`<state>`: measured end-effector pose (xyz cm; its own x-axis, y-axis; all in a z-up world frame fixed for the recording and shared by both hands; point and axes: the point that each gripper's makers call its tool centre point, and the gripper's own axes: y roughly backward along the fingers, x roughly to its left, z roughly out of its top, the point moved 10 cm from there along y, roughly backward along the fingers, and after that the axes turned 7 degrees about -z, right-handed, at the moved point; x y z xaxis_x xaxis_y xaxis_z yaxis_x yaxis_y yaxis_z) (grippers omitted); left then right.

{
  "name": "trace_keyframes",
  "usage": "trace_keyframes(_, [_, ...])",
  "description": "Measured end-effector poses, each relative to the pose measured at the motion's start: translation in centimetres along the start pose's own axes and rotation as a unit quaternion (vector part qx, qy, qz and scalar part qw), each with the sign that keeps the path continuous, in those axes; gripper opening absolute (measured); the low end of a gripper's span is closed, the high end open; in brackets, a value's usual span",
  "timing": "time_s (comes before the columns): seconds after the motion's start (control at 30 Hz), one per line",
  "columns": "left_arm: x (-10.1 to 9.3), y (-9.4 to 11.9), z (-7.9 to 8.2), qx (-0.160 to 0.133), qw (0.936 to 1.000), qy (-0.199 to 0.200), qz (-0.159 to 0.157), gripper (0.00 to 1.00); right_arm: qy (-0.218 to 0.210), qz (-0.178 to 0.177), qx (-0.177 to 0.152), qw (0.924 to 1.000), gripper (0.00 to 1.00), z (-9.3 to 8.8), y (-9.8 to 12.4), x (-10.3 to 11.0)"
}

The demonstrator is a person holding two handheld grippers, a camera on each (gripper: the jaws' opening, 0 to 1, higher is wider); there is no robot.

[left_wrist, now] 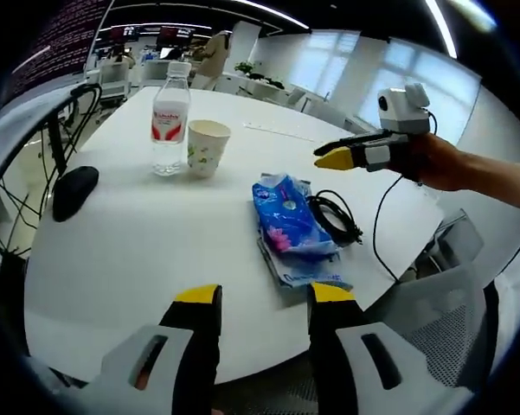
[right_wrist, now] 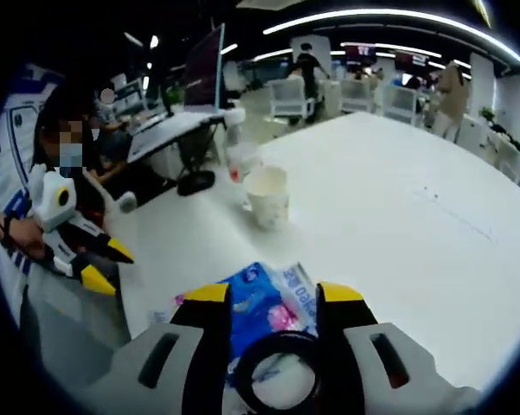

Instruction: Arrange the tabletop items into an orderly group along one side of the table until the central work area is clear of visible clutter.

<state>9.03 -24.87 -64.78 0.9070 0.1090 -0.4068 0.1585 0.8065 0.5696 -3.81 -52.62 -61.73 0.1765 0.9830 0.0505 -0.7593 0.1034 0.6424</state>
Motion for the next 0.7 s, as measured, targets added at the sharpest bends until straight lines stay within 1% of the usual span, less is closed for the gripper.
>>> trace_keyframes(0.13, [-0.1,0.1,0.0,0.001,1.0000,-0.001,0.001,0.38,-0.018,-0.015,0.001,0.9997,0.37,-1.6,1.4,-0.8])
trace_keyframes(0.2, [0.0,0.2,-0.1,0.002,1.0000,0.003,0.004,0.38,-0.044,-0.031,-0.001,0.9986,0.36,-2.8,2.1,-1.4])
trace_keyframes(0.23, [0.0,0.2,-0.1,0.002,1.0000,0.005,0.005,0.38,-0.049,-0.033,-0.003,0.9983,0.36,-3.0,2.3,-1.5])
trace_keyframes(0.43, [0.0,0.1,-0.2,0.009,0.9999,0.008,0.005,0.37,-0.088,-0.057,0.002,0.9944,0.36,-6.2,4.0,-2.5])
trace_keyframes(0.53, [0.0,-0.1,-0.3,0.015,0.9999,0.006,0.005,0.38,-0.107,-0.065,0.005,0.9921,0.35,-7.5,4.5,-2.8])
trace_keyframes(0.7, [-0.1,-0.1,-0.4,0.021,0.9997,0.003,0.007,0.38,-0.135,-0.071,0.014,0.9881,0.33,-9.4,4.6,-2.9])
